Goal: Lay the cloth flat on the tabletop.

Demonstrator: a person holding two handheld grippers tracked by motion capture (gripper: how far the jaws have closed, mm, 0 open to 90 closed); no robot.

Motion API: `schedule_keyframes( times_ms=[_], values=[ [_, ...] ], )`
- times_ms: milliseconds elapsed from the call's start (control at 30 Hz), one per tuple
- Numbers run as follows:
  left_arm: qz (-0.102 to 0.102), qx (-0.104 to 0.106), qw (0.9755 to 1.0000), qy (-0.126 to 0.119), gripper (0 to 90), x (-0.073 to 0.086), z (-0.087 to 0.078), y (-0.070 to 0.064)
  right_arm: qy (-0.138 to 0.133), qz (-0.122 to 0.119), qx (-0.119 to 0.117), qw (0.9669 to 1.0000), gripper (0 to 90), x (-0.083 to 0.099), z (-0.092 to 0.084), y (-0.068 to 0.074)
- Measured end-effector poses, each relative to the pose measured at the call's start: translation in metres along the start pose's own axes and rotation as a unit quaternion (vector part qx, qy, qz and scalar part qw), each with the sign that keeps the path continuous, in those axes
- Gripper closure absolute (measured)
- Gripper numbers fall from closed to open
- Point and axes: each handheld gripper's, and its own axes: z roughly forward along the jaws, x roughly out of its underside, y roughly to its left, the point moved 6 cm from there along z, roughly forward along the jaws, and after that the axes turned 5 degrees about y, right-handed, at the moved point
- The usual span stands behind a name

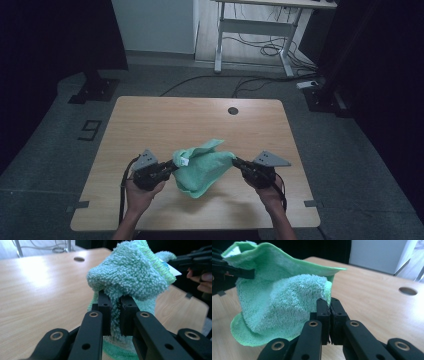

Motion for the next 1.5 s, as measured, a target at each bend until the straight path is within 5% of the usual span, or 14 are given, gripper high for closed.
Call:
schedule_keyframes(
  times_ms=[167, 367, 467, 600, 933, 1133, 1267, 1400, 1500],
  values=[
    [-0.036, -0.019, 0.9991, 0.005, 80.1, 0.01, 0.004, 0.022, 0.04, 0.033, 0.01, 0.9986, 87.3, 0.016, 0.01, -0.018],
    [-0.089, -0.025, 0.9942, 0.055, 73.5, 0.039, 0.033, 0.049, 0.094, 0.056, 0.029, 0.9936, 85.6, 0.046, 0.036, -0.034],
    [-0.096, -0.027, 0.992, 0.077, 63.4, 0.049, 0.044, 0.054, 0.136, 0.049, 0.033, 0.9889, 81.2, 0.06, 0.048, -0.034],
    [-0.102, -0.037, 0.9907, 0.083, 54.9, 0.052, 0.046, 0.058, 0.154, 0.037, 0.032, 0.9868, 79.6, 0.064, 0.048, -0.032],
    [-0.099, -0.039, 0.9915, 0.075, 48.2, 0.048, 0.041, 0.055, 0.167, 0.042, 0.026, 0.9847, 69.1, 0.071, 0.043, -0.037],
    [-0.097, -0.035, 0.9914, 0.081, 47.5, 0.049, 0.042, 0.054, 0.134, 0.029, 0.04, 0.9897, 58.5, 0.059, 0.036, -0.035],
    [-0.09, -0.05, 0.9897, 0.1, 47.2, 0.054, 0.048, 0.057, 0.108, 0.027, 0.037, 0.9931, 54.4, 0.049, 0.033, -0.034],
    [-0.087, -0.053, 0.9887, 0.11, 47.0, 0.057, 0.051, 0.058, 0.097, 0.017, 0.033, 0.9945, 49.9, 0.036, 0.046, -0.028],
    [-0.084, -0.048, 0.989, 0.112, 47.0, 0.058, 0.052, 0.056, 0.11, -0.008, 0.015, 0.9938, 48.6, 0.026, 0.075, -0.02]
  ],
)
